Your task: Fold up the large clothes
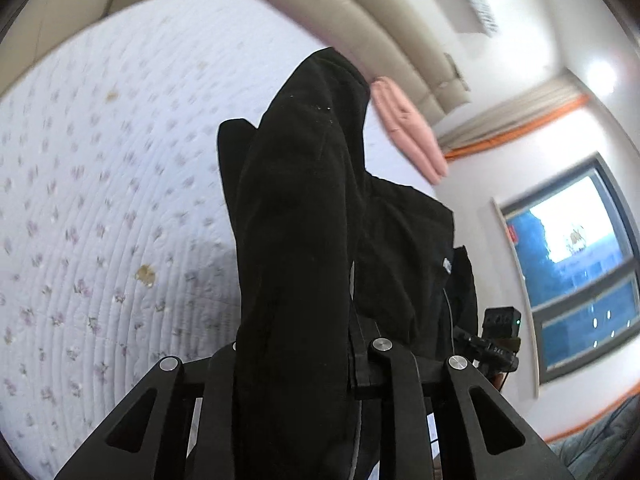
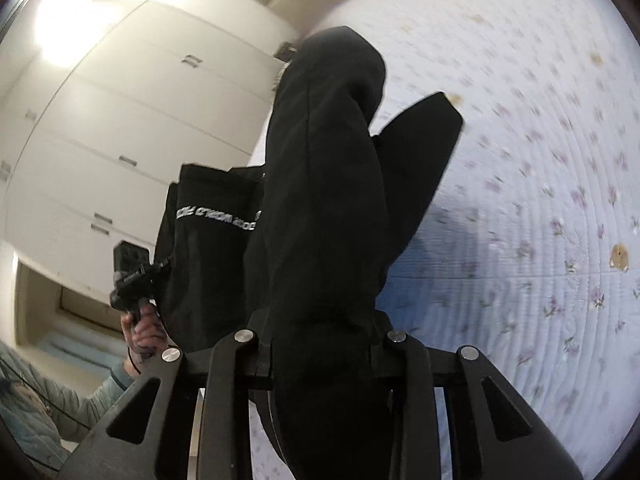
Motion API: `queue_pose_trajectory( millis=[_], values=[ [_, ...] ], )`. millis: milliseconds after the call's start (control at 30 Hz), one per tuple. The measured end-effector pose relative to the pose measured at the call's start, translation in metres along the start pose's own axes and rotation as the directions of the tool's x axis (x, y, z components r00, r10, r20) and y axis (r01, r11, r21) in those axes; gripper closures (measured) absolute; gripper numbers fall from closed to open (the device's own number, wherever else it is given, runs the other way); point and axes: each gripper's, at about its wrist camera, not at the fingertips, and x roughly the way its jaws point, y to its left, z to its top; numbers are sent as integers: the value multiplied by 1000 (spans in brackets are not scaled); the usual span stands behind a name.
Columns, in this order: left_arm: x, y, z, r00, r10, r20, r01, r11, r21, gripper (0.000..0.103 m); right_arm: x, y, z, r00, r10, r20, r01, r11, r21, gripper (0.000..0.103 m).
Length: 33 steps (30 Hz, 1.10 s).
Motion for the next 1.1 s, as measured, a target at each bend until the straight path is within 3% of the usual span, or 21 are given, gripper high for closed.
queue_pose_trajectory(
  millis=[267, 433, 567, 700, 800, 900, 933, 967, 1000, 1033, 1067, 1100],
  values=[
    [-99, -38, -25, 996, -81, 45, 76, 992, 95, 79, -65, 97, -53, 994, -26, 104, 29, 999, -32, 70],
    [-153, -31, -61, 996, -88, 27, 85, 991, 106, 79, -77, 144, -95, 993, -77, 89, 81, 996, -33, 70],
    [-171, -17, -96, 997, -82, 5, 81, 994, 70, 78, -78, 146, -127, 994, -99, 49, 99, 995, -5, 70],
    [-165, 19, -139, 998, -48, -27, 48, 999, 1, 78, -53, 116, -165, 992, -127, -14, 127, 991, 50, 70],
    [-137, 59, -176, 998, 14, -62, -17, 998, -53, 78, -20, 78, -192, 981, -182, -68, 187, 980, 61, 70],
    [-104, 122, -202, 992, 99, -75, -111, 978, -179, 72, 15, 25, -216, 941, -312, -130, 328, 937, 124, 66],
    [-96, 152, -211, 993, 94, -64, -108, 961, -253, 69, 16, 2, -222, 949, -291, -119, 310, 932, 191, 65],
    [-94, 174, -218, 999, 25, -40, -37, 944, -329, 69, 13, -14, -227, 968, -234, -87, 249, 934, 256, 64],
    [-94, 197, -226, 997, -78, 18, 79, 907, -414, 69, 11, -18, -231, 976, -209, -62, 218, 933, 287, 64],
    [-96, 203, -230, 994, -104, 46, 113, 894, -433, 69, 8, -26, -235, 980, -198, -36, 199, 929, 311, 62],
    [-100, 203, -231, 993, -100, 59, 116, 902, -416, 69, 5, -31, -240, 978, -209, -18, 203, 924, 323, 62],
    [-105, 196, -230, 996, -66, 62, 84, 928, -364, 69, 2, -34, -243, 975, -221, -9, 212, 920, 329, 57]
  ],
)
